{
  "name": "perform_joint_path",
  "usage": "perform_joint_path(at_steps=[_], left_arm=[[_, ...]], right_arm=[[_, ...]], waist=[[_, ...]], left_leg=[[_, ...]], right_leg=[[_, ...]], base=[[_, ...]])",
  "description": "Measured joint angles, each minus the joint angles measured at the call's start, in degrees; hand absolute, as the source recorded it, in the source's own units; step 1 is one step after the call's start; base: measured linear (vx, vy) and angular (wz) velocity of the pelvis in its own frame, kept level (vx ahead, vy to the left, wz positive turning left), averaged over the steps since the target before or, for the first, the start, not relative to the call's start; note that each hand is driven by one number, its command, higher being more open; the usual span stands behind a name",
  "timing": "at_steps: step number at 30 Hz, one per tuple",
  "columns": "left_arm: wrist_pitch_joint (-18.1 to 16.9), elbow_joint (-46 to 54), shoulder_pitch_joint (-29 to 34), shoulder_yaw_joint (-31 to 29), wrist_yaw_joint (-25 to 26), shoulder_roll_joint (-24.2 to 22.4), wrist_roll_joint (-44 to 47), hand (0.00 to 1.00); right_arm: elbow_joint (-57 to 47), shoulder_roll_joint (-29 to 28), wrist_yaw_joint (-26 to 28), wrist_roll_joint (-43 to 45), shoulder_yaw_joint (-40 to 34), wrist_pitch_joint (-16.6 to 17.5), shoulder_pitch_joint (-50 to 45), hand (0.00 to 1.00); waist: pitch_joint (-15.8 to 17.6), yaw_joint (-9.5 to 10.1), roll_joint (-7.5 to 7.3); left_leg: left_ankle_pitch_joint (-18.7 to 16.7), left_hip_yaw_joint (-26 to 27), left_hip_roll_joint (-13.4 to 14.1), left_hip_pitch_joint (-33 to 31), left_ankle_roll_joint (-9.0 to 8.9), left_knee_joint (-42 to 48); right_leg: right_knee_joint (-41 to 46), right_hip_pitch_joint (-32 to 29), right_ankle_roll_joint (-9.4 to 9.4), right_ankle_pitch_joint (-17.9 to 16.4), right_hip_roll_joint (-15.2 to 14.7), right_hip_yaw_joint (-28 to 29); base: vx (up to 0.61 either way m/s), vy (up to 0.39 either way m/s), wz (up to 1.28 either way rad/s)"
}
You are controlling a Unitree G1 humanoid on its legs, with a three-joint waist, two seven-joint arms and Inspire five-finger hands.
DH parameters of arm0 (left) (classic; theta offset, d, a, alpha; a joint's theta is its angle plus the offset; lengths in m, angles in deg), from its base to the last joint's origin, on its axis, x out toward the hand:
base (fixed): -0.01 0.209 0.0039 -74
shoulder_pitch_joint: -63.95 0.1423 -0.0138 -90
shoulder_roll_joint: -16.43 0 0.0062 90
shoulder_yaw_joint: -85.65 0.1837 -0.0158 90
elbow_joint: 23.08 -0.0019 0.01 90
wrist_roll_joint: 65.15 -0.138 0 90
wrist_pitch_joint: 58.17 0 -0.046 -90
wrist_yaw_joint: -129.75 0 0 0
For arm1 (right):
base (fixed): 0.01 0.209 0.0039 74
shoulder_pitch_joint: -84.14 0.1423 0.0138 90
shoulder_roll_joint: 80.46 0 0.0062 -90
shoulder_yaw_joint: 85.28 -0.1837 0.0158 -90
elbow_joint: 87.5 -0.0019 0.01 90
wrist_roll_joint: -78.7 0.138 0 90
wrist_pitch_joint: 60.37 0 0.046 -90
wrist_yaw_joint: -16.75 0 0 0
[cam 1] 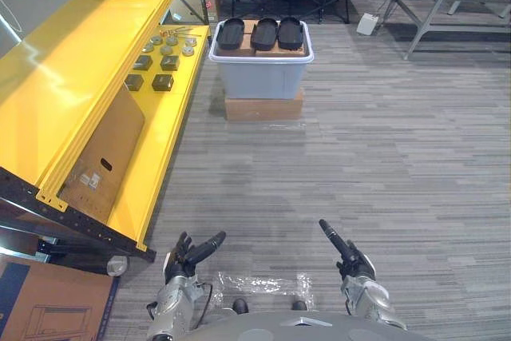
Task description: Walk over and take three plastic housings, then place them on the shelf
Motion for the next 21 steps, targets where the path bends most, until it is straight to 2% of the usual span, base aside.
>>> perform_joint_path(at_steps=[8, 14, 17, 19, 21], left_arm=[[0.2, 4.3, 1.4, 2.5, 0.1, -0.3, -6.0, 1.00], [1.2, 5.0, 1.5, 2.8, 0.3, 0.0, -6.3, 1.00], [1.2, 6.5, 1.5, 3.6, 0.7, 0.2, -6.3, 1.00], [1.2, 6.5, 1.4, 4.3, 1.0, 0.3, -6.3, 1.00], [1.2, 6.5, 1.2, 5.2, 1.1, 0.2, -6.3, 1.00]], right_arm=[[-0.2, -0.1, -0.1, 0.0, -1.4, 0.0, 0.0, 1.00], [-0.5, -0.1, 0.0, -0.1, -1.7, 0.0, -0.5, 1.00], [-0.5, -0.3, 0.0, -0.1, -1.7, 0.0, -1.3, 1.00], [-0.5, -0.6, -0.1, -0.1, -1.7, 0.0, -1.8, 1.00], [-0.7, -1.1, -0.2, 0.7, -2.2, 0.0, -2.2, 1.00]], waist=[[0.2, 0.01, -0.03], [0.5, 0.06, -0.33], [1.2, 0.00, -1.54], [1.5, -0.17, -2.12], [1.9, -1.03, -2.57]], left_leg=[[-0.1, -0.1, -1.3, -0.2, 0.70, 0.2], [-0.3, 0.6, -1.8, -1.8, 0.76, 0.4], [-0.8, 0.4, -2.4, -1.7, 1.34, 0.6], [-0.9, 0.2, -2.4, -1.7, 1.33, 0.9], [-1.4, -0.7, -2.2, -1.7, 2.09, 0.9]], right_leg=[[5.1, -2.5, 0.36, -1.3, -2.0, 0.5], [8.0, -5.6, 0.26, -2.5, -3.0, 1.2], [13.8, -8.1, 0.30, -5.6, -3.9, 1.5], [14.5, -8.3, 0.65, -5.9, -3.9, 1.8], [15.8, -8.7, 0.89, -6.2, -4.3, 1.7]], base=[[-0.05, 0.055, 0.00], [-0.06, 0.067, -0.05], [0.01, 0.017, 0.05], [0.08, -0.012, 0.01], [0.09, -0.006, 0.07]])
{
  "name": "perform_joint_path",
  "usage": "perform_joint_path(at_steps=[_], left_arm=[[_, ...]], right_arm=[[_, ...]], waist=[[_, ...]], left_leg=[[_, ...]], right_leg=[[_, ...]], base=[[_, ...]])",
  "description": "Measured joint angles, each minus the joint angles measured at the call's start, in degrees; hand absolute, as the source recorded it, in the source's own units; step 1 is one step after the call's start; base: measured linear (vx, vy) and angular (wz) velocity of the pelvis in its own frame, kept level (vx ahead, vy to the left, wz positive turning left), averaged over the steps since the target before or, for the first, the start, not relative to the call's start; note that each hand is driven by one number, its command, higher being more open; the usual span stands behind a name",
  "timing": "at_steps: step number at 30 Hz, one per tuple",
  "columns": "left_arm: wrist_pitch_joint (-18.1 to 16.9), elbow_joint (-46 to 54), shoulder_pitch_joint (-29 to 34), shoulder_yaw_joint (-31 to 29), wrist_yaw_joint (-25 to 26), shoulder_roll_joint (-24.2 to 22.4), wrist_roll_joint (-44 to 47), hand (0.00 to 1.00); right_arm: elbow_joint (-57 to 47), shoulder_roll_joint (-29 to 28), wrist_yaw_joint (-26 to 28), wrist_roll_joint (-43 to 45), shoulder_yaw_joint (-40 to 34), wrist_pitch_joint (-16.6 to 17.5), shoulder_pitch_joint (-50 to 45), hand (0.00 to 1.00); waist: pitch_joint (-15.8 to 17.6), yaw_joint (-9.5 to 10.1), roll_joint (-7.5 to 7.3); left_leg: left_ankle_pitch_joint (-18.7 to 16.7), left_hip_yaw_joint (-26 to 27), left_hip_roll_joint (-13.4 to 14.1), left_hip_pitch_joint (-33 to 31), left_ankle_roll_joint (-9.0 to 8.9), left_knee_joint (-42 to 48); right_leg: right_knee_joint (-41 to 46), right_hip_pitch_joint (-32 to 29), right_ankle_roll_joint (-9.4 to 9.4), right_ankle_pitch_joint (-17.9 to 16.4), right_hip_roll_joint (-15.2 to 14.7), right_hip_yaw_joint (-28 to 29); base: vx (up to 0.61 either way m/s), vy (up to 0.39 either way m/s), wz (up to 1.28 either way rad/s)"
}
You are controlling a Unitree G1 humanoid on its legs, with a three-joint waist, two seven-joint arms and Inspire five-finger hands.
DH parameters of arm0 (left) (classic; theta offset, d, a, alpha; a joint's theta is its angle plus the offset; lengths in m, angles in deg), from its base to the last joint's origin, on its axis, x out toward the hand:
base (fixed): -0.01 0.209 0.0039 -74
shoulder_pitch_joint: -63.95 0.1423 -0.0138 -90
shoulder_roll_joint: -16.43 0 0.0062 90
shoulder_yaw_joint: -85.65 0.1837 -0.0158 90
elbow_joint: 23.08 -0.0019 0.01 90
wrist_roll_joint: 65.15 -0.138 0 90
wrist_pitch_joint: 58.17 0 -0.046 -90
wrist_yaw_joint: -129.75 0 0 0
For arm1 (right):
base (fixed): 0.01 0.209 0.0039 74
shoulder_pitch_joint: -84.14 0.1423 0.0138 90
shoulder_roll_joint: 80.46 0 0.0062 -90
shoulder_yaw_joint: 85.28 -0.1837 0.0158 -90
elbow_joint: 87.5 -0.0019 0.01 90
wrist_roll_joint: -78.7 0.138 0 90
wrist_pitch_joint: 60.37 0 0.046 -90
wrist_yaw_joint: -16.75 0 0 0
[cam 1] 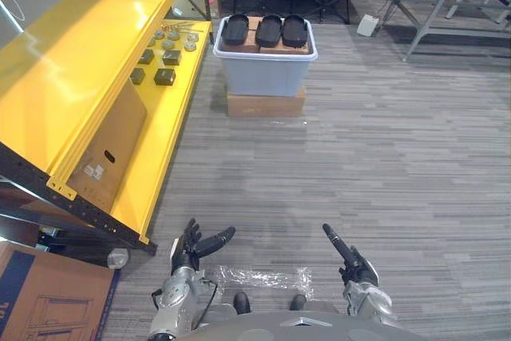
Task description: Walk over and take three plastic housings, then place them on the shelf
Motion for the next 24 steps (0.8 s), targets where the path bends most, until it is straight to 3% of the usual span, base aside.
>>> perform_joint_path(at_steps=[2, 5, 8, 10, 11, 12, 15, 16, 18, 20, 22, 23, 24], left_arm=[[0.3, -0.2, -1.3, 1.7, 0.1, -0.5, 0.0, 1.00], [0.4, -0.2, -2.9, 2.0, 0.2, -0.6, 0.0, 1.00], [0.4, -0.2, -3.4, 1.9, 0.2, -0.6, 0.0, 1.00], [0.4, -0.1, -3.0, 2.0, 0.2, -0.5, 0.1, 1.00], [0.4, -0.1, -2.6, 2.0, 0.3, -0.8, 0.4, 1.00], [0.4, 0.0, -1.9, 1.9, 0.2, -1.1, 0.9, 1.00], [0.7, 0.1, -1.6, 0.9, 0.2, -2.4, 4.1, 1.00], [1.1, 0.1, -1.1, 0.2, 0.0, -3.8, 5.0, 1.00], [1.2, 0.1, -1.0, -0.3, -0.6, -4.1, 5.1, 1.00], [1.3, 0.8, -1.1, -0.5, -1.1, -4.2, 5.1, 1.00], [1.5, 1.5, -1.4, -0.9, -1.0, -4.1, 5.0, 1.00], [1.5, 1.8, -1.4, -0.9, -0.8, -4.1, 5.1, 1.00], [1.6, 2.0, -0.8, -0.7, -0.8, -4.2, 5.1, 1.00]], right_arm=[[-0.4, -0.8, 0.2, 1.7, -0.9, 0.0, -0.3, 1.00], [-0.4, -1.4, 1.5, 1.5, -0.9, 0.0, -1.3, 1.00], [-0.8, -1.6, 2.4, 2.4, -0.9, 0.1, -3.3, 1.00], [-2.9, -1.7, 2.5, 3.9, -1.0, 0.1, -4.9, 1.00], [-4.0, -1.2, 2.5, 3.8, -1.1, 0.0, -4.9, 1.00], [-5.0, -0.6, 2.5, 3.8, -1.2, 0.0, -4.7, 1.00], [-6.3, 0.0, 2.6, 3.6, -1.6, -0.1, -2.9, 1.00], [-7.1, 0.7, 2.6, 3.5, -1.3, -0.3, -2.5, 1.00], [-7.0, 1.4, 2.6, 2.4, -1.2, -0.6, -1.7, 1.00], [-6.3, 2.5, 2.8, 1.3, -1.3, -0.6, 0.0, 1.00], [-4.9, 3.0, 3.0, 0.4, -1.7, -0.6, 3.0, 1.00], [-4.6, 3.2, 3.2, -0.7, -2.0, -0.5, 4.5, 1.00], [-4.5, 3.6, 3.8, -0.8, -2.0, -0.4, 4.8, 1.00]], waist=[[1.7, -1.04, 0.60], [2.6, -1.02, 1.05], [2.8, -0.95, -0.80], [1.6, -0.50, -2.19], [0.6, -0.81, -1.16], [-1.3, -1.10, 0.47], [-0.8, -0.70, 2.69], [-0.3, -0.24, 3.55], [0.7, 0.37, 3.58], [0.9, 1.83, 3.52], [2.2, 2.85, 3.12], [3.5, 2.95, 2.94], [3.6, 3.39, 3.29]], left_leg=[[-0.7, -1.2, 1.8, 0.1, 0.52, 0.9], [-3.5, -1.9, 5.5, 0.2, -1.27, 3.7], [-7.5, -3.0, 6.2, 2.5, -3.96, 6.4], [-11.3, -3.4, 6.2, 3.6, -5.76, 9.1], [-13.2, -4.0, 8.0, 4.4, -6.94, 10.3], [-14.0, -4.3, 10.1, 3.3, -8.12, 14.4], [-12.9, -4.8, 14.6, -4.8, -10.95, 36.9], [-11.2, -5.6, 17.2, -10.5, -11.67, 53.0], [-12.2, -5.6, 17.3, -15.4, -10.20, 60.7], [-13.2, -4.9, 14.9, -20.1, -9.03, 56.0], [-12.7, -4.6, 11.6, -22.2, -8.34, 42.6], [-8.7, -5.7, 8.9, -22.0, -8.36, 27.9], [-2.8, -7.9, 7.6, -21.7, -8.80, 16.0]], right_leg=[[6.9, -3.7, -0.95, -1.9, 0.9, 0.1], [6.4, -7.5, -0.93, -1.8, 3.7, 0.2], [3.9, -9.5, -0.32, -1.0, 2.4, -0.1], [4.6, -10.1, -2.02, 0.1, 0.9, -0.3], [6.9, -9.8, -4.00, 0.5, 1.7, -1.8], [6.2, -8.8, -5.85, -1.2, 3.9, -3.1], [4.1, -3.8, -7.90, -1.0, 6.9, -3.8], [0.1, 2.2, -8.66, -1.5, 9.0, -3.9], [-3.8, 8.9, -9.45, -2.0, 9.8, -3.9], [-6.4, 12.0, -9.55, -2.0, 9.6, -2.1], [-7.7, 13.9, -9.54, -2.1, 8.4, -0.3], [-8.2, 15.6, -9.02, -2.4, 7.4, 0.5], [-8.3, 16.8, -7.14, -3.9, 7.0, 1.7]], base=[[0.11, -0.036, 0.16], [0.17, -0.090, 0.10], [0.30, -0.167, 0.21], [0.39, -0.254, 0.19], [0.47, -0.277, 0.26], [0.59, -0.320, 0.19], [0.56, -0.256, -0.04], [0.43, -0.145, 0.08], [0.47, -0.147, -0.02], [0.47, -0.068, -0.41], [0.37, 0.060, -0.55], [0.36, 0.127, -0.58], [0.37, 0.154, -0.64]])
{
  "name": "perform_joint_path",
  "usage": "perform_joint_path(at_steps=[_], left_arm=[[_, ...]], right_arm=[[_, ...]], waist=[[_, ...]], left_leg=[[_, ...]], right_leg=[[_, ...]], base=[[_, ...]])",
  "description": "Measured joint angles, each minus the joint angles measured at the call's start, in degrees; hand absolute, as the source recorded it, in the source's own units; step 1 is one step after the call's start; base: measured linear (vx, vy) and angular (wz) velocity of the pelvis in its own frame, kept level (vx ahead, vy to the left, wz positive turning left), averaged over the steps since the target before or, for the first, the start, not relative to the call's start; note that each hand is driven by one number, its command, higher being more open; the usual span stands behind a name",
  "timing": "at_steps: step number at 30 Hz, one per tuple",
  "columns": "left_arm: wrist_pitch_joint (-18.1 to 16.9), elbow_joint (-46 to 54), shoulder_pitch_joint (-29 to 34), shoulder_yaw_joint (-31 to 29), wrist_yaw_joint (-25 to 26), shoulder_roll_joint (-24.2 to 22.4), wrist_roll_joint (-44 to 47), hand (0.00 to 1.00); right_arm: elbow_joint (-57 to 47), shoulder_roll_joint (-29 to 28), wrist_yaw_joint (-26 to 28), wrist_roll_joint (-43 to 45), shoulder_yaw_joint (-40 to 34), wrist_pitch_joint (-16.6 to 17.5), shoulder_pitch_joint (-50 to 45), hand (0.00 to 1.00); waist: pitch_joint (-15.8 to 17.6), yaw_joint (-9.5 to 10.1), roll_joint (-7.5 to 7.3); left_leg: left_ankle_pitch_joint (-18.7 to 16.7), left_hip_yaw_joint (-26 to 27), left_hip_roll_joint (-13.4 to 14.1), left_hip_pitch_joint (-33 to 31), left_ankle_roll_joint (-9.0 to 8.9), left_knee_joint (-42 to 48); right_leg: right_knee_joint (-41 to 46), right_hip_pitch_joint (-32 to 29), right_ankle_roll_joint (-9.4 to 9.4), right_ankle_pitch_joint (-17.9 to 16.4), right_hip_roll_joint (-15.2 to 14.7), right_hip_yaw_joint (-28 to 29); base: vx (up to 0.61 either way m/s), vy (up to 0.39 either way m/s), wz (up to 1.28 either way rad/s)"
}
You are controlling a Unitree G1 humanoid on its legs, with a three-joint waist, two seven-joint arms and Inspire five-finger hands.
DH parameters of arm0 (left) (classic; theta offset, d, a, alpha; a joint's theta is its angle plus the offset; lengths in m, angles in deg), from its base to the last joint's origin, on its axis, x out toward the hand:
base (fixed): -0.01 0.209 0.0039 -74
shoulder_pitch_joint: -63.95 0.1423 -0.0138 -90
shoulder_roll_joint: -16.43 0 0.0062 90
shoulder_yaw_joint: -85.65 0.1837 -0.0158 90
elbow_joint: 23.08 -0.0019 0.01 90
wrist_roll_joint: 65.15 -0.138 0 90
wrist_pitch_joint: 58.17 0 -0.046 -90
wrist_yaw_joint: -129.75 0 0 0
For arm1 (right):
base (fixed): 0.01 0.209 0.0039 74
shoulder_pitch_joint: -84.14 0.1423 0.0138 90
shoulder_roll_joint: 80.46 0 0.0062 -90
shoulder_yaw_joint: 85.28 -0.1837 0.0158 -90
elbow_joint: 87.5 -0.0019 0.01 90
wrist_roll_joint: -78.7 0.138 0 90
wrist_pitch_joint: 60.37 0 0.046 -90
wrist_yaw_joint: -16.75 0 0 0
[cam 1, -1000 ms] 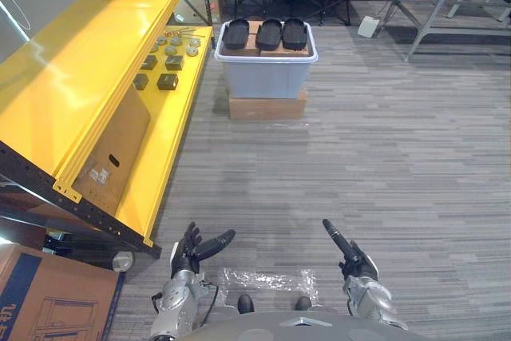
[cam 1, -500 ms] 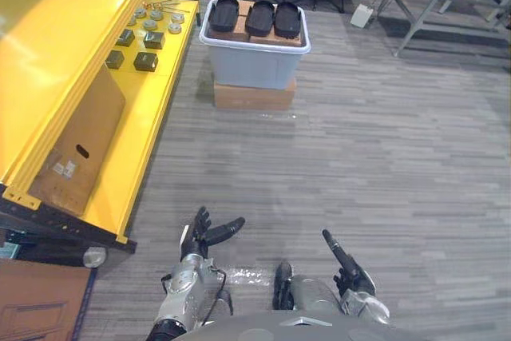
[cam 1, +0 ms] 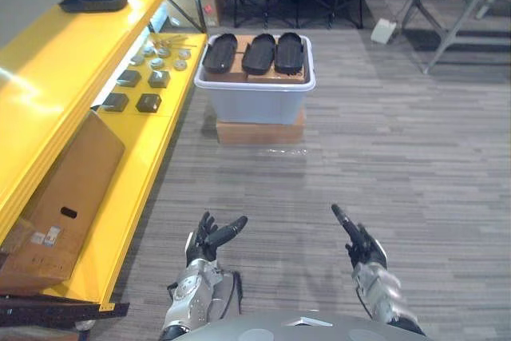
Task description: Walk over and take three plastic housings, then place them on the shelf
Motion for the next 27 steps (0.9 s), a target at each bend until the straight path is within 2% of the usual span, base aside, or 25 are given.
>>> perform_joint_path(at_steps=[1, 2, 3, 4, 5, 6, 7, 8, 9, 10, 11, 12, 14, 15, 16, 17, 19, 20, 21, 22, 23, 24, 25, 26, 27], left_arm=[[-0.1, 0.2, 0.4, 0.0, 0.0, -0.1, 0.0, 1.00], [-0.1, 0.0, 1.3, -0.1, -0.1, -0.2, 0.0, 1.00], [0.0, -0.2, 1.4, -0.1, 0.0, 0.4, -0.2, 1.00], [-0.1, 0.0, 1.1, -0.1, 0.0, 0.9, -0.2, 1.00], [-0.4, 0.0, -0.1, -0.1, 0.0, 2.1, -0.3, 1.00], [-0.2, 0.0, -1.1, 0.1, 0.1, 2.7, -0.9, 1.00], [-0.2, 0.0, -1.3, 0.4, 0.2, 2.7, -1.4, 1.00], [-0.2, 0.0, -1.6, 1.1, 0.2, 2.8, -3.3, 1.00], [-0.3, 0.0, -1.5, 2.3, 0.2, 3.1, -3.6, 1.00], [-0.3, 0.0, -1.4, 2.9, 0.3, 3.2, -3.7, 1.00], [-0.3, 0.0, -1.3, 3.0, 0.5, 3.2, -3.7, 1.00], [-0.4, 0.0, -1.4, 3.2, 0.8, 3.4, -3.7, 1.00], [-0.4, 0.1, -2.4, 3.9, 1.0, 3.8, -3.7, 1.00], [-0.4, 0.1, -2.8, 3.9, 1.0, 3.9, -3.7, 1.00], [-0.4, 0.1, -3.8, 3.9, 1.0, 4.0, -3.7, 1.00], [-0.4, 0.1, -4.0, 3.9, 0.9, 4.2, -3.6, 1.00], [-0.4, 0.0, -4.0, 3.8, 0.9, 4.7, -2.8, 1.00], [-0.4, 0.0, -3.9, 3.8, 0.9, 4.8, -2.6, 1.00], [-0.4, 0.0, -3.7, 3.8, 0.8, 4.9, -2.5, 1.00], [-0.5, 0.0, -3.6, 3.8, 0.8, 4.9, -2.5, 1.00], [-0.5, 0.0, -3.5, 3.9, 0.9, 4.6, -2.3, 1.00], [-0.5, 0.0, -2.6, 3.8, 1.0, 4.2, -1.8, 1.00], [-0.5, -0.1, -2.3, 3.7, 1.1, 3.8, -1.4, 1.00], [-0.4, -0.3, -1.9, 3.0, 1.1, 2.6, 0.0, 1.00], [-0.4, -0.4, -1.1, 1.7, 1.2, 0.9, 1.3, 1.00]], right_arm=[[0.1, 0.3, 0.3, 0.0, 0.0, 0.0, 0.0, 1.00], [0.8, 0.9, 1.1, 0.0, 0.2, 0.0, -0.3, 1.00], [2.3, 0.8, 1.3, 0.1, 1.2, -0.3, -0.2, 1.00], [2.5, 0.6, 1.4, 0.1, 1.9, -0.5, -0.2, 1.00], [2.4, 0.5, 2.4, 0.2, 3.0, -0.6, -0.2, 1.00], [2.5, 0.6, 2.7, 0.2, 3.5, -0.7, -0.3, 1.00], [2.6, 0.5, 2.8, 0.3, 3.5, -0.8, -0.3, 1.00], [3.3, 0.1, 3.1, 0.6, 3.6, -1.0, -0.4, 1.00], [4.9, -0.6, 3.5, 0.7, 4.2, -1.0, -0.5, 1.00], [6.1, -1.2, 3.7, 0.5, 5.3, -1.1, -0.9, 1.00], [6.3, -1.6, 3.7, 0.3, 6.0, -1.2, -1.2, 1.00], [6.2, -2.0, 3.7, 0.1, 7.0, -1.2, -1.9, 1.00], [5.8, -2.3, 3.5, 0.3, 8.6, -0.7, -2.5, 1.00], [5.8, -2.3, 3.5, 0.4, 8.5, -0.7, -2.5, 1.00], [5.8, -2.2, 3.4, 0.7, 7.8, -0.4, -2.0, 1.00], [5.8, -2.2, 3.4, 0.7, 7.6, -0.3, -1.9, 1.00], [5.8, -2.5, 3.5, 0.5, 6.9, 0.4, -1.8, 1.00], [5.8, -2.8, 3.5, 0.5, 6.5, 0.6, -2.1, 1.00], [6.1, -2.8, 3.4, 0.4, 6.4, 0.6, -2.6, 1.00], [6.4, -2.8, 3.4, 0.4, 6.3, 0.6, -2.9, 1.00], [6.5, -2.7, 3.3, 0.4, 5.1, 0.4, -2.9, 1.00], [6.5, -2.5, 3.1, 0.4, 3.9, 0.3, -2.9, 1.00], [6.5, -2.3, 3.1, 0.4, 3.5, 0.2, -2.7, 1.00], [6.5, -1.8, 3.1, 0.4, 3.0, -0.1, -1.9, 1.00], [6.3, -1.5, 3.3, 0.4, 3.1, -0.2, -1.8, 1.00]], waist=[[0.0, 0.42, 0.51], [0.1, 1.05, 1.92], [0.0, 1.02, 1.44], [0.1, 1.02, 0.00], [0.5, 1.02, -2.10], [0.4, 0.77, -2.67], [0.4, 0.75, -2.82], [0.6, 0.66, -3.29], [1.0, 0.18, -3.85], [1.2, -0.41, -3.65], [1.1, -0.60, -3.39], [0.9, -0.85, -3.00], [0.4, -0.99, -2.05], [0.5, -1.05, -1.70], [0.8, -1.12, -0.92], [0.8, -1.10, -0.83], [0.8, -1.10, -1.45], [0.8, -1.12, -1.73], [0.1, -1.13, -2.88], [-0.1, -1.19, -2.96], [-0.9, -1.53, -2.82], [-2.1, -1.99, -1.02], [-2.5, -2.08, -0.08], [-2.3, -2.06, 0.64], [-1.9, -2.05, 1.16]], left_leg=[[2.3, -0.9, 0.0, -0.1, -0.61, -3.7], [5.9, -2.0, 1.1, -0.2, -0.24, -5.4], [11.8, -2.4, 0.4, -0.1, 1.45, -2.2], [12.0, -2.1, -0.8, -0.1, 1.80, -1.1], [10.8, -0.9, -2.7, -0.3, 3.51, 0.4], [9.7, -0.3, -4.0, 0.0, 5.19, 0.5], [9.2, 0.0, -4.7, 0.7, 5.91, 0.1], [8.2, 0.8, -6.3, 3.6, 7.12, -1.5], [7.7, 0.9, -8.0, 8.4, 7.78, -4.7], [7.0, 0.4, -8.5, 12.7, 8.55, -6.8], [6.5, 0.2, -8.5, 14.4, 8.57, -7.5], [5.8, -0.2, -8.3, 16.4, 8.75, -8.4], [3.8, -0.5, -6.9, 18.3, 9.22, -8.4], [3.1, -0.8, -6.5, 18.6, 9.11, -8.1], [1.2, -1.4, -4.9, 19.2, 8.48, -7.2], [0.5, -1.7, -4.5, 19.7, 8.18, -6.9], [-2.7, -2.5, -3.6, 21.5, 6.08, -5.4], [-4.5, -2.9, -3.5, 22.4, 5.46, -4.5], [-7.2, -3.7, -3.3, 23.3, 4.64, -2.9], [-8.8, -4.3, -3.1, 23.5, 4.15, -1.8], [-11.5, -5.4, -1.3, 24.1, 2.94, -0.2], [-12.6, -6.0, 1.6, 24.6, 1.38, 0.7], [-12.8, -6.0, 2.4, 24.4, 0.60, 2.6], [-11.7, -5.5, 4.0, 21.2, -1.03, 11.1], [-8.5, -5.3, 5.6, 16.8, -2.29, 23.7]], right_leg=[[0.0, 0.8, 0.80, -1.1, 0.1, 0.8], [0.1, 2.7, 2.93, -4.2, 0.8, 2.7], [1.6, 4.2, 3.73, -6.7, -0.4, 3.5], [2.7, 4.1, 3.92, -7.7, -1.6, 4.0], [5.5, 3.3, 3.82, -8.7, -3.9, 4.5], [11.6, 0.7, 4.03, -8.6, -6.0, 4.9], [16.3, -1.2, 4.42, -8.3, -6.9, 5.1], [28.6, -6.1, 7.79, -6.1, -9.5, 4.9], [41.0, -10.6, 8.96, -0.7, -12.7, 4.7], [48.0, -13.8, 7.29, -2.1, -14.0, 3.9], [49.1, -15.3, 6.40, -3.5, -14.1, 2.7], [47.9, -17.2, 6.54, -6.1, -14.0, 0.7], [36.8, -21.6, 6.54, -8.7, -12.1, -2.9], [32.9, -23.0, 6.80, -8.5, -11.3, -3.4], [22.4, -25.2, 8.43, -5.7, -9.4, -3.3], [18.1, -25.7, 8.46, -3.6, -9.0, -3.2], [6.8, -26.1, 8.66, 3.9, -8.9, -3.0], [4.7, -26.1, 8.51, 5.9, -9.2, -2.7], [4.0, -26.1, 7.88, 6.9, -9.2, -1.6], [4.2, -26.0, 7.73, 7.0, -9.2, -1.4], [6.9, -26.1, 5.57, 10.7, -8.4, -1.9], [9.7, -26.5, 5.06, 10.5, -6.5, -3.1], [10.5, -26.4, 3.29, 9.3, -5.3, -3.7], [11.0, -24.9, 2.03, 8.1, -3.9, -4.4], [9.5, -21.1, 0.86, 7.3, -2.4, -5.0]], base=[[0.38, 0.221, -0.74], [0.39, 0.276, -0.64], [0.37, 0.279, -0.52], [0.36, 0.227, -0.23], [0.37, 0.176, -0.07], [0.46, 0.218, -0.03], [0.39, 0.193, 0.01], [0.47, 0.248, 0.00], [0.49, 0.223, 0.08], [0.49, 0.211, 0.10], [0.33, 0.112, 0.13], [0.30, 0.078, 0.10], [0.34, 0.034, 0.08], [0.32, -0.027, 0.11], [0.26, -0.043, 0.12], [0.34, -0.080, 0.14], [0.44, -0.182, 0.16], [0.54, -0.319, 0.25], [0.47, -0.320, 0.28], [0.54, -0.379, 0.36], [0.57, -0.381, 0.39], [0.58, -0.355, 0.33], [0.57, -0.323, 0.15], [0.56, -0.318, 0.03], [0.55, -0.316, 0.04]])
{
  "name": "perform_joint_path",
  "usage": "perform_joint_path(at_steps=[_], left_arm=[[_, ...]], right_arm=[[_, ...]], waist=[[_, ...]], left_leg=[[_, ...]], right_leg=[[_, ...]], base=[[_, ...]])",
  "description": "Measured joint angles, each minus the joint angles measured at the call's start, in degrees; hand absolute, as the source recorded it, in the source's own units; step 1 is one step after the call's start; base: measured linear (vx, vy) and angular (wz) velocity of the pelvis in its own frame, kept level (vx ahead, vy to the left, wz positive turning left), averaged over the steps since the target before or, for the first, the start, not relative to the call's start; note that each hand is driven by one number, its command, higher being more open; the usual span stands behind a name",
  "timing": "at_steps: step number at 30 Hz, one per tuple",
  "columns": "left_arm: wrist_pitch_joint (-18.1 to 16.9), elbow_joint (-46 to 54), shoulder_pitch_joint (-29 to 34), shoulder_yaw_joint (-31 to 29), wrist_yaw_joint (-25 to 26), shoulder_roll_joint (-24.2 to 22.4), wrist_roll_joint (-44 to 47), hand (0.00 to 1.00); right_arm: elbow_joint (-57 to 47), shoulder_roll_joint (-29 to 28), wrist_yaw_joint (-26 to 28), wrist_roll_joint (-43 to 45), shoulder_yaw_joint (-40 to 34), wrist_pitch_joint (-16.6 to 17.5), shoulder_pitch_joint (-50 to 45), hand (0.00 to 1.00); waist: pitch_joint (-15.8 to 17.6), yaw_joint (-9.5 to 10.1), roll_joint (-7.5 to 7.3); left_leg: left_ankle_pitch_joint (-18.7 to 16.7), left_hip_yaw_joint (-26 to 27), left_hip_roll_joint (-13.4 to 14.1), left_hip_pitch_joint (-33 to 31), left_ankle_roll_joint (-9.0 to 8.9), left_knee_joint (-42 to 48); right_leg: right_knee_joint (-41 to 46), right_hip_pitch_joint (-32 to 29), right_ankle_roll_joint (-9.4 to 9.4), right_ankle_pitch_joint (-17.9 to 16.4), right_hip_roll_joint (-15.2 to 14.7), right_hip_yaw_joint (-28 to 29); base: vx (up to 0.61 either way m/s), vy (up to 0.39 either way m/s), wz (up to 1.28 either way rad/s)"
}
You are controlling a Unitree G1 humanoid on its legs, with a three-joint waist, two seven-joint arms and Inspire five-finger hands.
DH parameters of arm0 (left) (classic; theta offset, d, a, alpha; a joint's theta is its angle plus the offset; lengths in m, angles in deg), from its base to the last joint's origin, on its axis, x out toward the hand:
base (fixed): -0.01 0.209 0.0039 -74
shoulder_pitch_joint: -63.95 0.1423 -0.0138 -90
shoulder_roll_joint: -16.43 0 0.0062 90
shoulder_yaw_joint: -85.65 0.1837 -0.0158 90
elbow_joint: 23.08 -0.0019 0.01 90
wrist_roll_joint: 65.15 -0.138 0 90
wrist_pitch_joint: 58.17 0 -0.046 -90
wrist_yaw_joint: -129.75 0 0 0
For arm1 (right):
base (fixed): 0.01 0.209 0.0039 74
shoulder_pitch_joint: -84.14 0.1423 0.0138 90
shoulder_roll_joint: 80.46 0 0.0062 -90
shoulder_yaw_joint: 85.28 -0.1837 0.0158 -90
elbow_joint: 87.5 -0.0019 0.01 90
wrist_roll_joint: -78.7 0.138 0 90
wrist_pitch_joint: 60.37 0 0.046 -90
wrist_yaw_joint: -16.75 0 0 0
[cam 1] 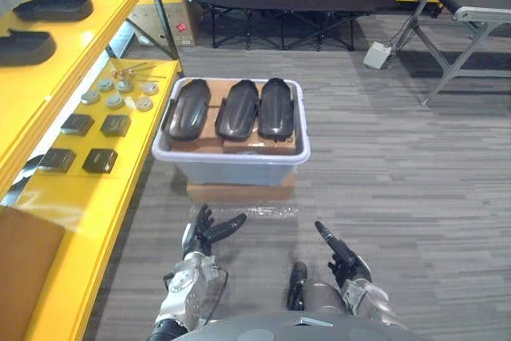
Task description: Walk over and take three plastic housings, then place them on the shelf
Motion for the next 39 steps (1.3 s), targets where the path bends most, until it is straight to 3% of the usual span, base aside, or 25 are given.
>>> perform_joint_path(at_steps=[1, 2, 4, 5, 7, 9, 10, 13, 15, 17, 18, 19, 21, 24, 27, 31, 34, 37, 38, 39], left_arm=[[0.0, -0.1, 0.3, -0.3, 0.1, -0.7, 0.5, 1.00], [0.0, -0.1, 0.6, -0.5, 0.2, -1.4, 0.5, 1.00], [0.0, 0.0, 0.2, -0.7, 0.1, -1.3, 0.8, 1.00], [-0.1, 0.4, 0.2, -1.1, -0.2, -1.3, 0.7, 1.00], [0.0, 0.3, 0.4, -1.5, -0.3, -1.4, 0.5, 1.00], [0.0, -0.1, 0.5, -1.8, -0.2, -1.5, 0.5, 1.00], [0.0, -0.3, 0.0, -1.9, -0.2, -0.9, 0.5, 1.00], [-0.7, 0.4, -1.4, -2.2, 1.1, 1.7, 0.2, 1.00], [-0.9, 0.5, -1.8, -2.6, 4.6, 2.1, -0.3, 1.00], [-1.6, 0.6, -1.6, -5.9, 13.9, 1.5, -1.7, 1.00], [-3.3, 1.5, -1.2, -10.5, 20.7, 0.2, -2.9, 1.00], [-4.4, 2.8, -0.9, -12.9, 23.9, -0.3, -4.1, 1.00], [-10.0, 11.8, 3.2, -20.8, 34.9, -1.7, -9.3, 1.00], [-15.1, 21.2, 7.5, -28.4, 44.8, -3.1, -16.4, 1.00], [-16.2, 24.9, 9.9, -32.9, 49.7, -3.9, -20.0, 1.00], [-16.3, 25.1, 11.5, -35.7, 50.3, -4.3, -19.4, 1.00], [-16.3, 25.1, 11.7, -37.8, 46.7, -4.5, -18.3, 1.00], [-16.0, 25.0, 11.6, -36.7, 40.8, -4.4, -17.0, 1.00], [-16.0, 24.6, 11.6, -36.0, 39.5, -4.4, -16.8, 1.00], [-15.5, 24.1, 11.2, -34.5, 36.5, -3.7, -16.6, 1.00]], right_arm=[[-0.1, 0.0, 0.0, 0.0, 0.2, 0.0, -0.1, 1.00], [-0.1, 0.4, 0.0, 0.0, 0.2, -0.2, -0.1, 1.00], [-0.3, 0.7, 0.5, -0.1, 0.2, 0.0, 0.2, 1.00], [-0.7, 1.0, 0.8, -0.3, 0.1, 0.3, 0.8, 1.00], [-1.9, 1.8, 0.9, -0.4, 0.2, 0.9, 1.3, 1.00], [-3.1, 3.5, 0.4, -0.6, 0.5, 1.7, 1.3, 1.00], [-3.6, 3.8, -0.2, -1.1, 0.7, 2.0, 1.2, 1.00], [-7.5, 2.6, -0.2, -1.5, 1.4, 2.6, 0.6, 1.00], [-12.0, 2.2, -0.3, -1.6, 1.5, 3.9, -1.2, 1.00], [-18.6, 1.0, -2.0, -4.0, 2.0, 6.4, -4.0, 1.00], [-22.1, 0.0, -3.0, -5.1, 2.5, 7.8, -5.7, 1.00], [-23.5, -0.6, -3.4, -5.1, 2.5, 8.3, -6.3, 1.00], [-29.5, -3.1, -4.7, -5.1, 2.7, 9.6, -9.2, 1.00], [-38.2, -3.8, -5.4, -7.3, 2.7, 9.9, -13.1, 1.00], [-45.7, -3.8, -6.3, -7.6, 2.6, 10.2, -14.7, 1.00], [-49.0, -3.4, -6.8, -7.5, 2.2, 10.2, -13.9, 1.00], [-49.1, -3.2, -7.0, -7.3, 1.3, 7.8, -13.9, 1.00], [-48.7, -3.2, -7.9, -7.3, -0.7, 5.6, -13.5, 1.00], [-48.6, -3.1, -8.5, -7.3, -1.1, 5.3, -13.3, 1.00], [-47.5, -2.9, -9.6, -7.3, -1.8, 4.5, -12.5, 1.00]], waist=[[0.3, 0.04, 0.30], [0.7, 0.61, 0.57], [1.2, 1.76, -0.46], [1.5, 2.32, -0.88], [1.3, 2.83, -0.11], [0.5, 2.72, 2.36], [0.1, 2.40, 3.25], [0.5, 1.41, -0.69], [0.5, 1.35, -1.15], [0.5, 1.11, -1.30], [0.5, 1.03, -1.68], [0.6, 1.03, -2.01], [0.7, 1.29, -3.47], [0.6, 1.92, -4.05], [0.1, 3.03, -4.13], [-0.8, 3.05, -5.05], [-3.0, 3.05, -6.11], [-3.4, 2.37, -7.85], [-3.4, 1.96, -7.81], [-3.3, 1.01, -6.64]], left_leg=[[2.0, 0.0, 1.0, -2.4, -0.43, 6.9], [1.4, 1.0, 2.3, -6.3, -0.46, 16.6], [0.9, 4.5, 2.5, -11.2, 0.12, 18.0], [0.6, 7.0, 2.5, -13.0, 0.54, 11.4], [2.2, 7.7, 1.5, -13.6, 1.43, -3.1], [15.7, 6.6, 0.1, -11.7, 2.34, -20.4], [16.9, 6.8, -0.2, -9.8, 3.78, -24.0], [20.4, 8.1, -4.5, -5.8, 4.92, -33.8], [21.7, 8.1, -6.0, -4.4, 5.44, -37.4], [23.1, 7.9, -7.0, -2.8, 5.81, -41.0], [23.5, 7.4, -7.3, -2.4, 5.91, -42.0], [23.5, 7.2, -7.4, -2.4, 5.91, -42.0], [23.4, 6.3, -7.5, -2.4, 5.88, -42.0], [22.9, 5.5, -7.8, -1.3, 5.78, -42.1], [22.0, 6.1, -8.0, -0.9, 6.04, -42.3], [22.1, 8.2, -8.0, -1.4, 6.04, -42.3], [23.3, 8.3, -8.0, -2.2, 6.39, -42.2], [23.1, 6.5, -10.4, -3.5, 6.85, -42.1], [23.1, 5.3, -10.4, -3.7, 7.11, -42.1], [23.7, 3.2, -10.0, -4.1, 8.48, -42.1]], right_leg=[[-1.6, 2.6, -0.34, -0.3, 1.0, -0.3], [-4.5, 7.2, -0.91, -0.6, 2.3, -0.6], [-8.1, 12.3, -1.25, -0.9, 2.5, -0.7], [-10.2, 14.3, -1.08, -0.9, 2.5, -0.6], [-11.3, 15.4, 0.17, -1.7, 2.4, 0.2], [-10.8, 15.9, 2.27, -3.1, 3.2, 1.7], [-10.2, 16.1, 3.39, -4.5, 3.2, 1.9], [-8.2, 14.8, 5.26, -6.7, -1.2, 1.7], [-8.0, 14.7, 5.85, -7.1, -2.3, 1.5], [-7.5, 14.7, 6.56, -7.6, -3.2, 0.5], [-7.5, 14.9, 6.72, -7.7, -3.3, -0.1], [-7.5, 15.1, 6.72, -7.7, -3.4, -0.2], [-7.4, 15.6, 6.74, -7.7, -3.3, -1.6], [-7.4, 17.3, 6.89, -7.6, -3.6, -4.0], [-8.1, 18.1, 6.92, -7.6, -3.9, -5.8], [-10.2, 18.6, 6.91, -8.1, -4.1, -8.2], [-10.4, 18.0, 6.89, -8.5, -4.1, -8.5], [-1.7, 14.1, 7.62, -11.1, -7.4, -8.9], [2.0, 12.7, 7.56, -11.3, -7.8, -8.0], [10.7, 8.7, 6.42, -10.4, -8.5, -5.6]], base=[[0.53, -0.278, 0.04], [0.48, -0.229, -0.01], [0.49, -0.219, -0.12], [0.41, -0.112, -0.28], [0.33, 0.012, -0.37], [0.34, 0.136, -0.29], [0.29, 0.156, 0.04], [0.20, 0.111, 0.10], [0.18, 0.061, 0.10], [0.12, 0.021, 0.16], [0.09, -0.017, 0.17], [0.08, -0.034, 0.19], [0.03, -0.046, 0.21], [-0.02, -0.030, 0.23], [-0.07, -0.005, 0.05], [-0.11, -0.010, 0.13], [-0.03, -0.006, 0.07], [0.04, 0.033, 0.20], [0.08, 0.027, 0.46], [0.06, 0.019, 0.56]])
